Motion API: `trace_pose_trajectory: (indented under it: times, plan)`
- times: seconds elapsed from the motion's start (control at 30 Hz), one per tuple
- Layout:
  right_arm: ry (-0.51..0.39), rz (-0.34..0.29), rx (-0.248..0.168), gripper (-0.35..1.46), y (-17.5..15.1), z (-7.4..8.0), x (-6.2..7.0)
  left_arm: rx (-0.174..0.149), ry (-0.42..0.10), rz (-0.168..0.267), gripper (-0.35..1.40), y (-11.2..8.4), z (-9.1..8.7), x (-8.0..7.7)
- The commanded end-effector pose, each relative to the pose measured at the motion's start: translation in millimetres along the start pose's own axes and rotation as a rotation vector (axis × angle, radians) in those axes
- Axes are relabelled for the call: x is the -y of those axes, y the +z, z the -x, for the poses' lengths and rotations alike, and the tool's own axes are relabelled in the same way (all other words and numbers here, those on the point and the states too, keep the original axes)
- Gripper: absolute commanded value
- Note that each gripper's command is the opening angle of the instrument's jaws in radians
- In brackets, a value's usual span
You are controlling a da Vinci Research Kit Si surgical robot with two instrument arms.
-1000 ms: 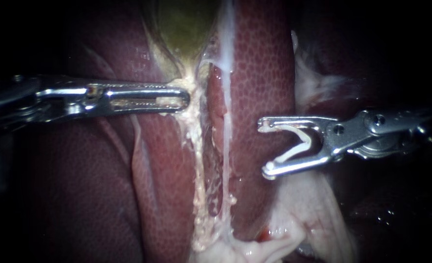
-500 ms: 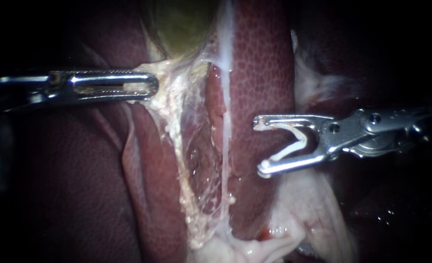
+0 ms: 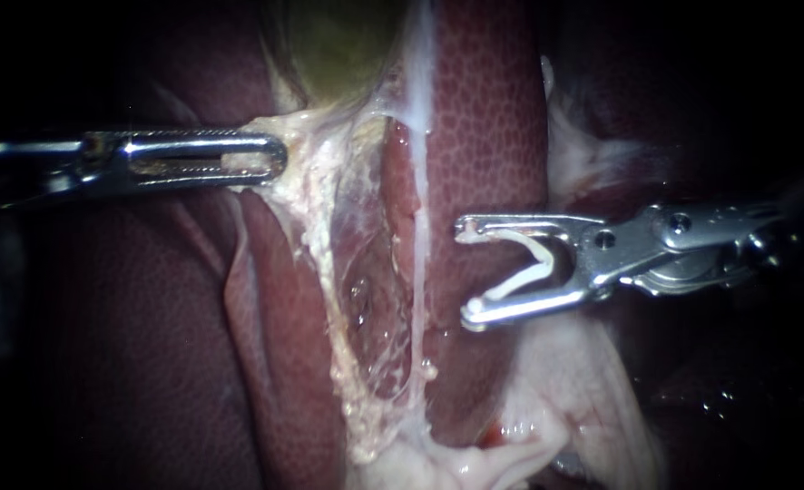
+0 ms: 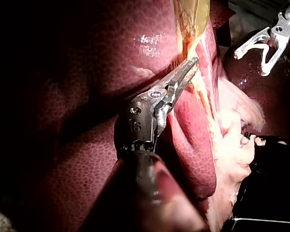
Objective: Clipping first clip left tube
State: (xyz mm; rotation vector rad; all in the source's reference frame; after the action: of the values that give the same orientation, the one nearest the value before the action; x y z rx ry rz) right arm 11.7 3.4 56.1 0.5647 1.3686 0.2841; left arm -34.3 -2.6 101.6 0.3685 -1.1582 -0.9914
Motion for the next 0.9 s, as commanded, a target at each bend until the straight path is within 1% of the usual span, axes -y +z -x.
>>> trace_pose_trajectory:
  times: [0.03,0.17,0.33,0.57,0.7,0.9]
  plan:
    - [-0.003,-0.007,0.0,0.6,0.7,0.5,0.0,0.0,0.0,0.0,-0.35,0.0,0.0,0.0]
    - [-0.02,-0.021,-0.001,0.6,3.2,2.2,-0.2,0.0,0.0,0.0,-0.35,0.0,0.0,0.0]
    - [-0.004,-0.028,0.003,0.6,6.0,4.5,-0.6,0.0,0.0,0.0,-0.35,0.0,-0.1,0.0]
    - [0.013,-0.037,0.009,0.6,8.9,7.0,-1.2,0.001,0.001,0.001,-0.35,0.1,-0.2,0.0]
    - [0.025,-0.044,0.014,0.6,10.2,8.0,-1.4,0.001,0.001,0.001,-0.35,0.1,-0.3,0.0]
    - [0.025,-0.05,0.014,0.6,11.7,8.6,-1.5,0.001,0.001,0.002,-0.35,0.1,-0.3,0.0]
